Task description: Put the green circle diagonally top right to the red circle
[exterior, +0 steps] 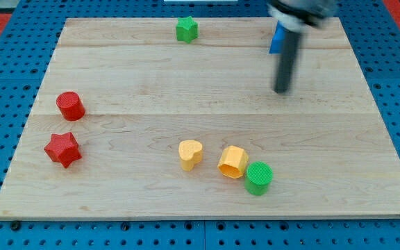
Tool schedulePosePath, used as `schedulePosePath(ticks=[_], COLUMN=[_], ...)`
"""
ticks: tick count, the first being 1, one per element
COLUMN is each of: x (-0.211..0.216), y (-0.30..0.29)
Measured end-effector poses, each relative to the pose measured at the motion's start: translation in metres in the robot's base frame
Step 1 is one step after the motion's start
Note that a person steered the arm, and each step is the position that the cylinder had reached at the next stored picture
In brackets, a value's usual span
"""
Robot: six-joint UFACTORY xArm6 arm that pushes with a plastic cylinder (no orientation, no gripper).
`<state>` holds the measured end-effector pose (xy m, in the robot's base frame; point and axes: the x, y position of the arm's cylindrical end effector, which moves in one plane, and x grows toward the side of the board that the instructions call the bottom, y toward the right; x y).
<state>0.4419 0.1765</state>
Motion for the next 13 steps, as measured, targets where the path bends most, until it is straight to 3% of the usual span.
schedulePosePath(ticks=[1, 2, 4, 5, 7, 8, 9, 11, 13], x=[0.123, 0.177, 0.175, 0.171, 0.075, 0.024, 0.009, 0.024, -0.019], y=[0.051, 0.023, -0.067, -0.107, -0.062, -0.070, -0.088, -0.088, -0.071])
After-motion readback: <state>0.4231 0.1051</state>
